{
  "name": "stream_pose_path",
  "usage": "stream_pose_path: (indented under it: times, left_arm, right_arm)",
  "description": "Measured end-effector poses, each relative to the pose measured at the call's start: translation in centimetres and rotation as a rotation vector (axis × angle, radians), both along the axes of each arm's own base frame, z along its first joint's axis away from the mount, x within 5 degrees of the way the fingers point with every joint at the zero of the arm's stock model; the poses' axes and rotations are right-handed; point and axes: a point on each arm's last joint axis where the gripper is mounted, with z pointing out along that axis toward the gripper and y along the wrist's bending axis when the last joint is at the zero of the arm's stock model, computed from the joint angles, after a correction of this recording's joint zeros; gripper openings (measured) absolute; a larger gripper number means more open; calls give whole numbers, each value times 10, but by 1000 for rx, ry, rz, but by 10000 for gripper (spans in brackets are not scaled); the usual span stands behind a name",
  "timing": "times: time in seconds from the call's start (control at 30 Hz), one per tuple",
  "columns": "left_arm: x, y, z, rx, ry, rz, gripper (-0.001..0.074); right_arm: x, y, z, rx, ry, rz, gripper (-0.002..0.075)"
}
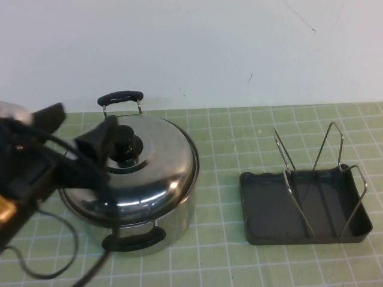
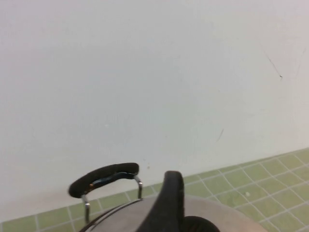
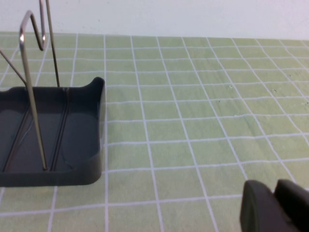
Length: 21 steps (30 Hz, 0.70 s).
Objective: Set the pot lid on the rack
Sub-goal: Open the pot
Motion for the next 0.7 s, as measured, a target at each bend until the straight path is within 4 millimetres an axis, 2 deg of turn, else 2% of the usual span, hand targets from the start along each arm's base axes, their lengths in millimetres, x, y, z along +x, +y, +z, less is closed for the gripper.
stream_pose_path:
  times: [0.1, 0.2, 0.47, 0.6, 0.7]
  left_arm:
    - [20, -14, -17, 6, -10, -42, 656]
    - [38, -24, -38, 7, -1, -57, 668]
    - [68, -32, -79, -59, 2, -19, 663]
    - [73, -34, -90, -57, 22, -14, 555]
    - [74, -34, -90, -43, 3, -7, 362]
  right_arm:
    - [0, 0, 0, 0, 0, 0, 64]
    - [0, 0, 0, 0, 0, 0, 64]
    - [0, 0, 0, 0, 0, 0, 64]
    - [0, 0, 0, 0, 0, 0, 64]
    - [0, 0, 0, 0, 0, 0, 64]
